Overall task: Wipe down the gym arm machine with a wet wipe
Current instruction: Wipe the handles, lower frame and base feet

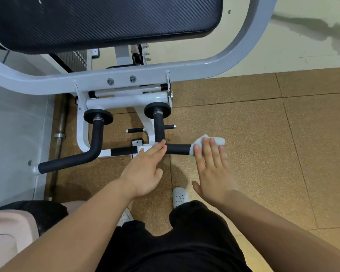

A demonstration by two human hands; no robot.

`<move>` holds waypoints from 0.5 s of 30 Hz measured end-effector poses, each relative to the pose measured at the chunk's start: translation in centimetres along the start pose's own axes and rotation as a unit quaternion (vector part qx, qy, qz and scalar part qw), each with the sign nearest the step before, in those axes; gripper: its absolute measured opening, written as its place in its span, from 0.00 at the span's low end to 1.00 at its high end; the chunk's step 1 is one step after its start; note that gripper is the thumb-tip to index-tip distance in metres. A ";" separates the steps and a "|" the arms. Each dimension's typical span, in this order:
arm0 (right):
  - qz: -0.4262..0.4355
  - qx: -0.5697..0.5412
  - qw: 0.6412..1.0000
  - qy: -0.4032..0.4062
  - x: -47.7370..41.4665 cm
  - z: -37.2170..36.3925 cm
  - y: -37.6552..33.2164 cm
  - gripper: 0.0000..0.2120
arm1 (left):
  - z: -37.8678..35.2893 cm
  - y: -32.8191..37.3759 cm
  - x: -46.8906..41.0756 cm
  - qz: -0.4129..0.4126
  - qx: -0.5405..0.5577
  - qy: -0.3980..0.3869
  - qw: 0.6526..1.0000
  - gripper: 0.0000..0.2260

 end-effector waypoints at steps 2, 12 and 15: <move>0.014 0.003 1.000 -0.003 -1.0 0.1 -2.2 0.51 | 0.5 -0.3 0.6 0.003 -0.070 0.017 0.997 0.32; -0.032 0.041 0.997 -0.050 -7.6 0.8 -12.7 0.45 | 4.1 -10.7 8.2 0.136 -0.214 0.087 0.963 0.36; -0.056 0.064 0.995 -0.060 -8.1 1.4 -13.4 0.46 | 4.5 -14.3 9.4 0.128 -0.189 0.065 0.971 0.38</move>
Point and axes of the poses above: each hand's wrist, its own x-axis away from the middle knuckle, its own z-axis out of the back of the hand, y = z × x, the point moved 4 cm from there along -x, towards the middle knuckle, and after that the axes turned 3 degrees about -z, right-handed, at the moved point
